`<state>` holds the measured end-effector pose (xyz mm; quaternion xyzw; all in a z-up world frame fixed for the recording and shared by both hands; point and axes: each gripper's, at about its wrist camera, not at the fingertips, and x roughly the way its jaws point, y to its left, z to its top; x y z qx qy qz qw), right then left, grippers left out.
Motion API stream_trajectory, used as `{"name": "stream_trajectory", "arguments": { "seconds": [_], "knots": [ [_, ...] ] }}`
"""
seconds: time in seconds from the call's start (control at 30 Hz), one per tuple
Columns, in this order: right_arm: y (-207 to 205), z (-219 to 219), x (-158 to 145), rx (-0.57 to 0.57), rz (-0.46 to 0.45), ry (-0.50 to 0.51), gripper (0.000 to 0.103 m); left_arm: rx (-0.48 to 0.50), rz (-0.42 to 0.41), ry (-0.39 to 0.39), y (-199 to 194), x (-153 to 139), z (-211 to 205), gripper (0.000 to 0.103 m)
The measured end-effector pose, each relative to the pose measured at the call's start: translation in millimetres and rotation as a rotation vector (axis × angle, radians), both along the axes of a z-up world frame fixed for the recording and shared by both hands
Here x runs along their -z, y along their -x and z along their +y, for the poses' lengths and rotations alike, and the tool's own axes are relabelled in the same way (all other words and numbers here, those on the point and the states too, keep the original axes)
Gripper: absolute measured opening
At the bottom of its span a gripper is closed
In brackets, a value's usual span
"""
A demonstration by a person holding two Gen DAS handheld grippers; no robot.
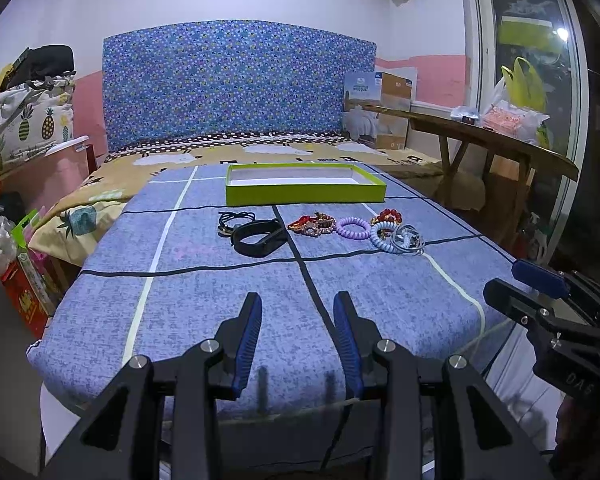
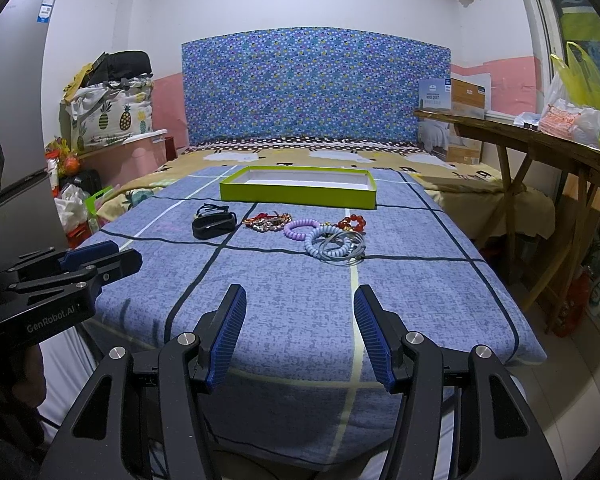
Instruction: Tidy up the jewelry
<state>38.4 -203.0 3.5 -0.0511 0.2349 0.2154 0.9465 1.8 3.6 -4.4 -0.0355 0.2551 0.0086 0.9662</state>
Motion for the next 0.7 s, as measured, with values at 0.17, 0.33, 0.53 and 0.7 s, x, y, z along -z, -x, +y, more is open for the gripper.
{"name": "stream_trajectory", "arguments": {
  "seconds": [0.17, 0.33, 0.53, 0.7],
  "knots": [
    [-1.7, -1.9, 1.0, -0.001, -0.001, 0.000, 0.057, -0.001, 0.000, -0.001, -0.2, -0.3, -0.2, 0.039],
    [-4.8, -4.6, 0.9, -0.002, 0.000, 0.001, 0.057, 0.000, -0.001, -0.001, -0.1, -0.2, -0.1, 0.039],
    [-3.7, -3.2, 3.0, -0.002, 0.001, 0.001, 0.057, 0.000, 0.000, 0.000, -0.1, -0.4, -0.1, 0.039],
    [-3.2, -4.3, 1.6, -0.002, 0.002, 0.001, 0.057, 0.000, 0.001, 0.000, -0.2, -0.2, -0.1, 0.039]
  ]
}}
